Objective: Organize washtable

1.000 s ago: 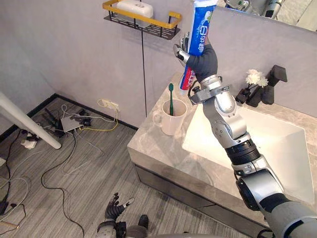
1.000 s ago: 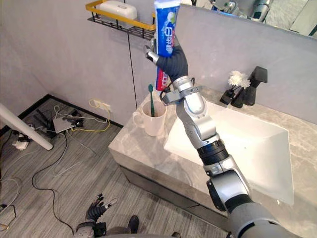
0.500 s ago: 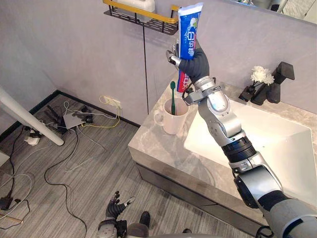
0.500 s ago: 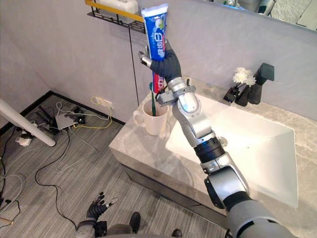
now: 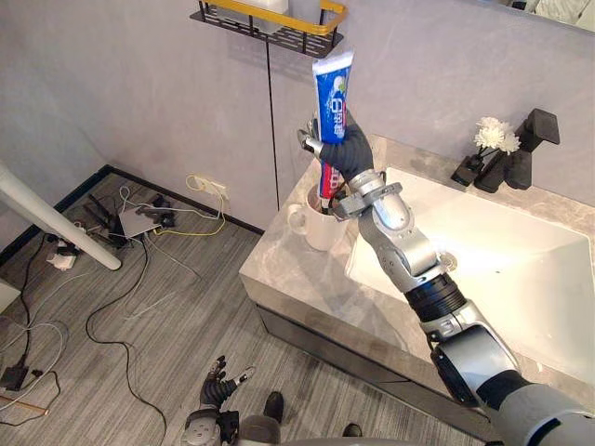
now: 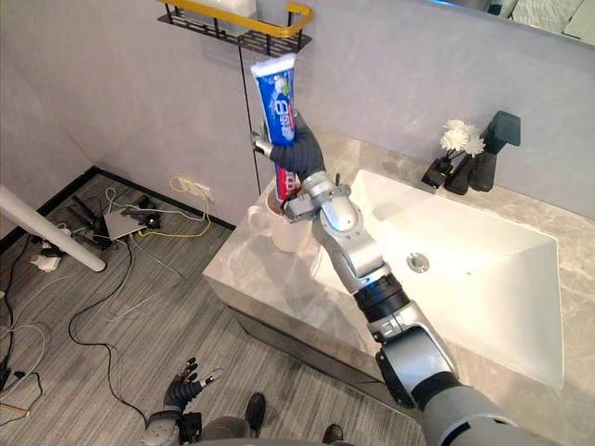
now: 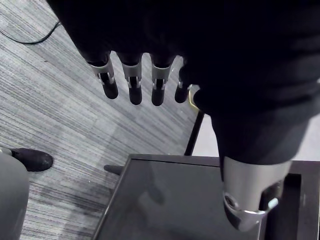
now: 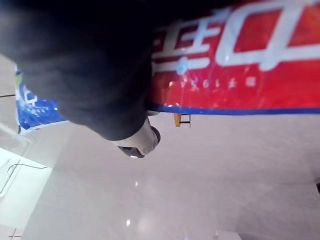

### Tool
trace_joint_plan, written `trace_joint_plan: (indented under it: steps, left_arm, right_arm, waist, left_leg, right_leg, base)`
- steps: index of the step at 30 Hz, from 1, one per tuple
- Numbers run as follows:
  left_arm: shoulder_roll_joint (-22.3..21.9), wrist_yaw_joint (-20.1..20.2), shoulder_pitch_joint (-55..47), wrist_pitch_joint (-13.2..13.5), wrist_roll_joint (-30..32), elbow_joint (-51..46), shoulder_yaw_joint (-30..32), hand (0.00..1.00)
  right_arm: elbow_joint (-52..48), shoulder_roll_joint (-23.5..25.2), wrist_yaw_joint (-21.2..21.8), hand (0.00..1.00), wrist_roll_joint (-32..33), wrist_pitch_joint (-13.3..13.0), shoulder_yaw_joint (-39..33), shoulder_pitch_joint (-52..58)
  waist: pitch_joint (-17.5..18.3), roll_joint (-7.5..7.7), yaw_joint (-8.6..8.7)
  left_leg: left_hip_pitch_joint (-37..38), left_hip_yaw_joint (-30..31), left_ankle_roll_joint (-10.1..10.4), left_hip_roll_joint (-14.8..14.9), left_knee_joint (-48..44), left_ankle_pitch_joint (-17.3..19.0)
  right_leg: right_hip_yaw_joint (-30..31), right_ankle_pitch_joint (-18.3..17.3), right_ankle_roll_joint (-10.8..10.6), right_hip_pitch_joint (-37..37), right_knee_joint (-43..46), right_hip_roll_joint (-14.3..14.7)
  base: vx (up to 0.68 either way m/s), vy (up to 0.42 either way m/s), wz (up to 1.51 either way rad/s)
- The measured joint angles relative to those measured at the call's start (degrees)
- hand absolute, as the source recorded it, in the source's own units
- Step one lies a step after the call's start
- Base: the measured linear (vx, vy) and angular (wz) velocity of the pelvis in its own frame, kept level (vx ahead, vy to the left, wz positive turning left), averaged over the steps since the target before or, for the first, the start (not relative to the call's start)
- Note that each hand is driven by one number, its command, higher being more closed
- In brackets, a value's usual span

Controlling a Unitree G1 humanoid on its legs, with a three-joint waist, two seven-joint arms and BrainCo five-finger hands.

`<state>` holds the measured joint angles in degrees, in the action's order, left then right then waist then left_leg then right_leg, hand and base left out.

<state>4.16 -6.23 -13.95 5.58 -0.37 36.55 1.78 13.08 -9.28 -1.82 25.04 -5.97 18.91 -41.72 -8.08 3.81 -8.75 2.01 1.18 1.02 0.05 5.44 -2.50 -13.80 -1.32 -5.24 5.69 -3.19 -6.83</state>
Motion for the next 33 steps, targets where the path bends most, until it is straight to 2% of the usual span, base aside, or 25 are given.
trace_joint_plan:
  steps: [8,9,25,30,33]
  left_arm:
    - [0.0,-0.2,0.0,-0.2,0.0,0.0,0.0,0.00]
    - [-0.1,-0.2,0.0,-0.3,0.0,0.0,0.0,0.00]
    - [-0.4,-0.3,-0.1,-0.7,0.1,0.0,0.1,0.00]
    - [-0.4,-0.3,-0.4,-0.8,0.6,0.0,0.2,0.00]
    - [-0.5,-0.3,-0.4,-0.8,0.9,0.1,0.1,0.00]
  right_arm:
    - [-1.1,1.1,0.8,1.00,-0.8,0.0,0.0,3.7]
    - [-1.1,1.1,0.8,0.00,-0.9,0.0,-0.1,3.9]
    - [-5.6,2.2,0.6,0.00,-2.6,0.0,-0.6,8.5]
    - [-5.6,3.4,0.6,0.00,-2.6,0.0,-0.9,8.9]
    - [-6.1,3.5,0.6,0.00,-2.6,0.0,-0.9,10.2]
  waist:
    - [0.0,-0.04,0.30]
    - [0.0,-0.05,0.33]
    - [0.0,-0.44,0.52]
    - [0.0,-0.59,1.63]
    - [0.1,-0.75,1.65]
  left_leg:
    - [0.1,0.0,0.0,-0.1,0.0,0.0]
    - [0.1,0.0,0.0,-0.1,0.0,0.0]
    - [0.5,0.1,0.0,-0.2,0.0,0.0]
    - [0.8,0.1,0.0,-0.2,0.0,0.0]
    - [0.8,0.1,0.0,-0.2,0.0,0.0]
  right_leg:
    - [0.0,0.0,0.0,0.1,0.0,0.0]
    - [0.0,0.0,0.0,0.1,0.0,0.0]
    - [-0.2,0.0,0.0,0.4,0.2,-0.2]
    - [-0.2,0.0,0.0,0.7,0.2,-0.2]
    - [-0.2,0.0,0.0,0.7,0.2,-0.2]
  base:
    - [0.00,0.000,0.00]
    - [0.00,0.000,0.00]
    - [0.00,0.000,0.00]
    - [0.00,0.000,0.00]
    - [0.00,0.000,0.00]
